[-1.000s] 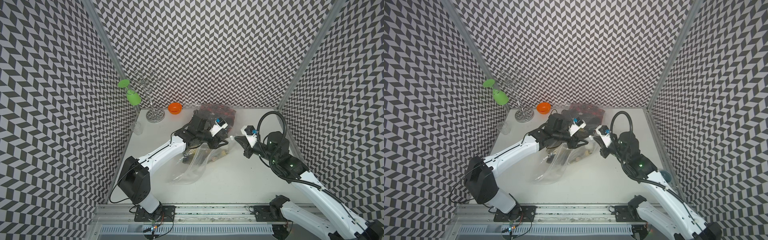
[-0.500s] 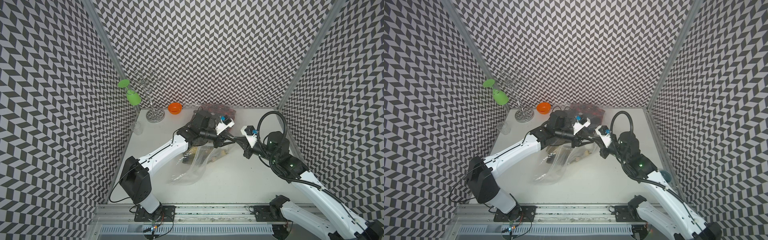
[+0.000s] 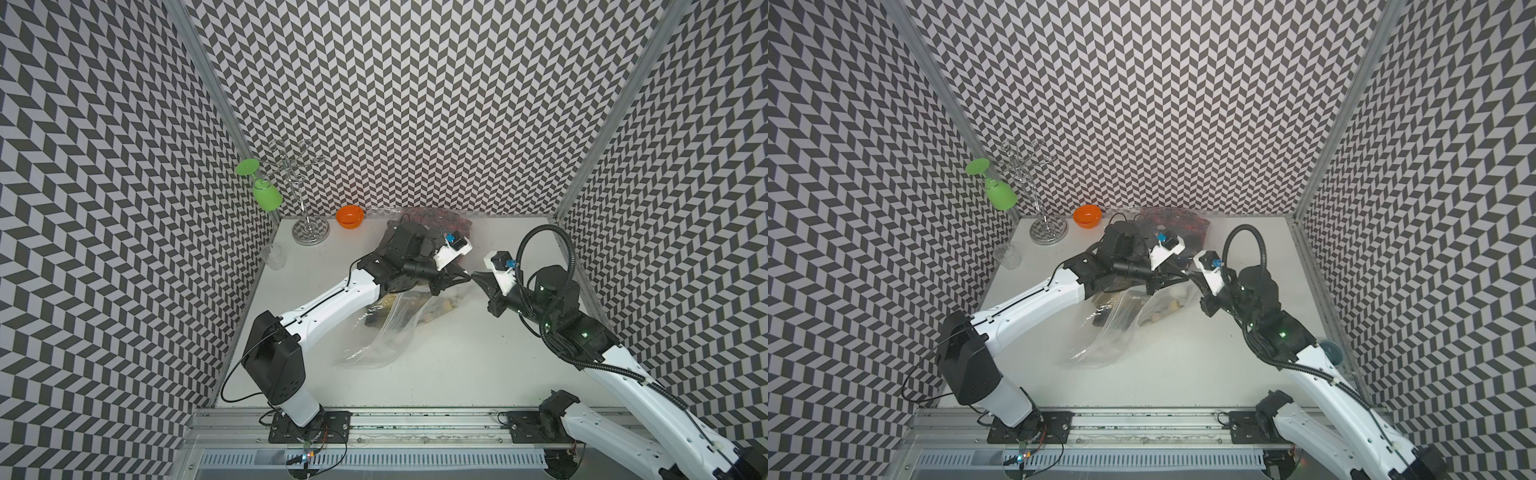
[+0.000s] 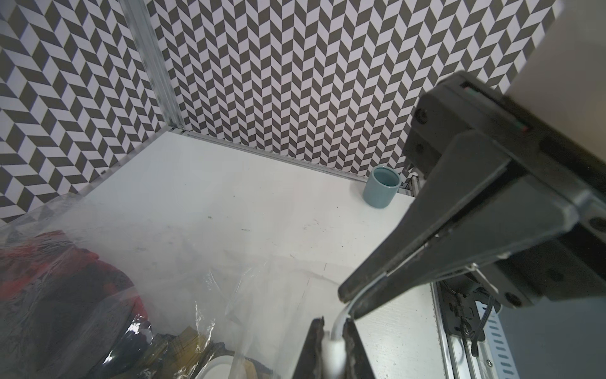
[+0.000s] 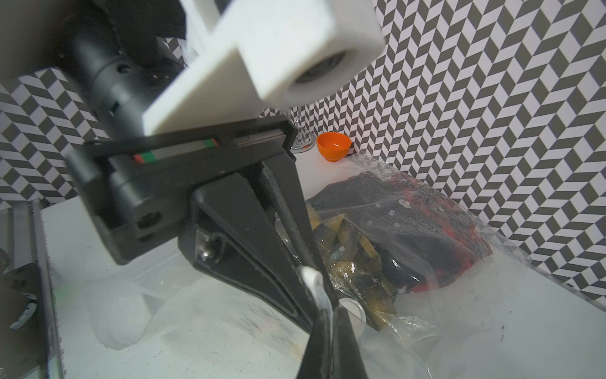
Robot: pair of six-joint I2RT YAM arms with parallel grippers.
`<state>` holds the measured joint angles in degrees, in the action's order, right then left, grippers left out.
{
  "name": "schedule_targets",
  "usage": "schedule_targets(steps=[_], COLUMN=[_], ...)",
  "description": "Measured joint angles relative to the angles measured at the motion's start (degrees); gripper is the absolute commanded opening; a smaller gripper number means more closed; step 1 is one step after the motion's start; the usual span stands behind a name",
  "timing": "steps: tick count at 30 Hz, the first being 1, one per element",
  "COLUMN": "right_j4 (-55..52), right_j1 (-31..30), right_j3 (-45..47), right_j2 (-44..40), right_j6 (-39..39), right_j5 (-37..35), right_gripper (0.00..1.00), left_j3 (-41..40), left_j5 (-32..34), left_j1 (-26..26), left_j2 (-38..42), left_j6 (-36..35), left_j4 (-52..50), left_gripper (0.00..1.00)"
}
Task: Place the folded shirt into the vacuum bag
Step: Close the vacuum bag at the center of the board.
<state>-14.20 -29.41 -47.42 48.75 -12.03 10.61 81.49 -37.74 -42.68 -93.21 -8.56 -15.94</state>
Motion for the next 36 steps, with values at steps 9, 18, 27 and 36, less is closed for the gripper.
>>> schedule_targets(steps=[9,18,27,36], right_j4=[0.5,-0.3,-0.4,-1.9], right_j1=[-1.2,-0.6,3.3,7.1], right_j3=[3.0,3.3,3.1,0.1], right_j2=[-3.1,-3.1,-3.2,-3.2], right_j6=[0.2,1.2,3.4,3.5], right_j5=[-0.3,-0.4,3.1,8.2], right_gripper=[0.0,0.0,0.0,0.0], left_j3=[-11.1,-14.2,-16.3,-13.9], left_j5=[2.1,3.0,7.3,8.7], left_j1=[-0.6,0.0,0.1,0.9], left_j2=[6.0,6.6,9.5,10.4], left_j6=[4.9,4.8,3.1,0.4], left_j4=[7.8,8.5,6.5,3.8], left_gripper=[0.04,0.03,0.01,0.0])
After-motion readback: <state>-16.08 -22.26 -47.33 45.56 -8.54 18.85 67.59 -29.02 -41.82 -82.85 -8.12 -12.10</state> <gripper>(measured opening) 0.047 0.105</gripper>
